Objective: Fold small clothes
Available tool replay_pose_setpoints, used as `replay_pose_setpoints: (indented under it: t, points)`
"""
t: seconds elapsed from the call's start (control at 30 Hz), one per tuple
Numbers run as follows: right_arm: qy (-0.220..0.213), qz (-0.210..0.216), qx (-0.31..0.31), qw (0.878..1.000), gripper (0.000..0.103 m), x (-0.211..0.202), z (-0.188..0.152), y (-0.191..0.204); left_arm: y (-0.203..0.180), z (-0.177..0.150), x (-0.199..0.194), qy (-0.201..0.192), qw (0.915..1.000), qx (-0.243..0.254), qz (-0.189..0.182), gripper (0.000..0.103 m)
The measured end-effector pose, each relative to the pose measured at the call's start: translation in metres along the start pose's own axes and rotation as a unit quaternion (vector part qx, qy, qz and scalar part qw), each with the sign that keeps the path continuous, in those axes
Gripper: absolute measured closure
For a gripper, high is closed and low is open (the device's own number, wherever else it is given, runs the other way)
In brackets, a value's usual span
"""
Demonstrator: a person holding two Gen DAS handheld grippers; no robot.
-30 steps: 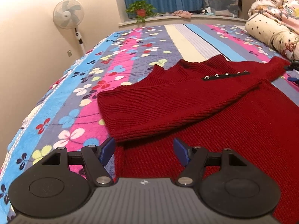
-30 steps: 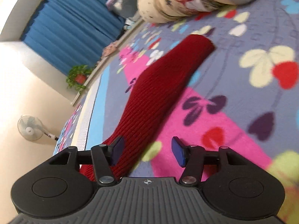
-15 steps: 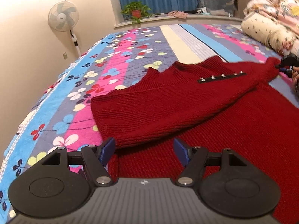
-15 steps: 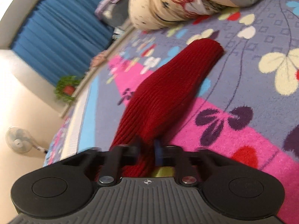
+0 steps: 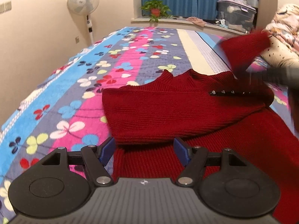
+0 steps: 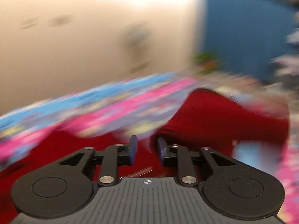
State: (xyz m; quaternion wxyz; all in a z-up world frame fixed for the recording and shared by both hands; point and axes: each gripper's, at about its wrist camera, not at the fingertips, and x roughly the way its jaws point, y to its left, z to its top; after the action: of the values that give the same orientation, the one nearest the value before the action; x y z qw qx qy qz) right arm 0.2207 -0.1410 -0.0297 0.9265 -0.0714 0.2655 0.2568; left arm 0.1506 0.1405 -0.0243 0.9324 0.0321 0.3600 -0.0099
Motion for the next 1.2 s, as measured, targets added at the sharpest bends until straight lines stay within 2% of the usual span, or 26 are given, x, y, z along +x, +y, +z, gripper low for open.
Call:
replay_pose_setpoints:
  t: [0.07, 0.13, 0.23, 0.33, 0.43, 0.47, 0.5, 0.57, 0.6, 0.67, 0.7, 0.77, 0.83, 0.9, 0.97, 1.1, 1.2]
  points:
    - [0.063, 0.067, -0.017, 0.996, 0.073, -0.003, -0.022, 0.034, 0.002, -0.002, -0.001, 0.004, 1.0000, -0.004, 0.000, 0.029]
    - [0.096, 0.076, -0.036, 0.992, 0.073, -0.017, -0.043, 0.052, 0.004, -0.004, -0.003, 0.004, 1.0000, 0.000, 0.004, 0.029]
    - [0.131, 0.040, -0.025, 0.990, 0.073, -0.050, -0.059, 0.047, 0.010, -0.006, -0.002, 0.001, 1.0000, -0.004, 0.006, 0.029]
    - [0.146, -0.026, 0.011, 0.989, 0.070, -0.089, -0.057, 0.026, 0.019, -0.006, 0.003, -0.001, 0.9996, -0.028, -0.002, 0.030]
    - [0.136, -0.082, 0.088, 0.983, 0.061, -0.132, -0.058, -0.001, 0.032, -0.002, 0.007, -0.010, 0.9969, -0.072, -0.030, 0.048]
    - [0.130, -0.095, 0.113, 0.980, 0.056, -0.143, -0.062, -0.008, 0.034, 0.000, 0.010, -0.013, 0.9955, -0.085, -0.040, 0.061]
    - [0.121, -0.101, 0.138, 0.978, 0.055, -0.153, -0.070, -0.015, 0.036, 0.001, 0.014, -0.014, 0.9940, -0.097, -0.050, 0.068]
    - [0.108, -0.099, 0.175, 0.974, 0.054, -0.160, -0.095, -0.022, 0.038, 0.003, 0.022, -0.015, 0.9914, -0.112, -0.066, 0.071]
    - [0.119, -0.102, 0.181, 0.971, 0.055, -0.158, -0.107, -0.022, 0.037, 0.004, 0.027, -0.015, 0.9906, -0.116, -0.070, 0.071]
    - [0.179, -0.136, 0.168, 0.960, 0.055, -0.141, -0.125, -0.022, 0.038, 0.007, 0.038, -0.014, 0.9870, -0.133, -0.089, 0.071]
    - [0.192, -0.151, 0.149, 0.958, 0.055, -0.132, -0.130, -0.020, 0.039, 0.008, 0.042, -0.015, 0.9841, -0.144, -0.103, 0.070]
    - [0.186, -0.154, 0.123, 0.963, 0.056, -0.118, -0.132, -0.018, 0.041, 0.011, 0.053, -0.016, 0.9766, -0.173, -0.127, 0.064]
    - [0.184, -0.158, 0.112, 0.964, 0.056, -0.109, -0.137, -0.019, 0.043, 0.013, 0.066, -0.009, 0.9686, -0.202, -0.145, 0.049]
    - [0.200, -0.157, 0.106, 0.961, 0.056, -0.098, -0.143, -0.019, 0.044, 0.014, 0.082, 0.010, 0.9610, -0.224, -0.162, 0.033]
    - [0.209, -0.155, 0.093, 0.961, 0.054, -0.092, -0.146, -0.018, 0.045, 0.016, 0.094, 0.022, 0.9532, -0.246, -0.175, 0.027]
    - [0.211, -0.147, 0.093, 0.962, 0.054, -0.095, -0.139, -0.023, 0.049, 0.022, 0.116, 0.016, 0.9450, -0.283, -0.163, 0.026]
    - [0.212, -0.141, 0.103, 0.961, 0.053, -0.096, -0.139, -0.026, 0.048, 0.028, 0.130, 0.000, 0.9453, -0.292, -0.145, 0.025]
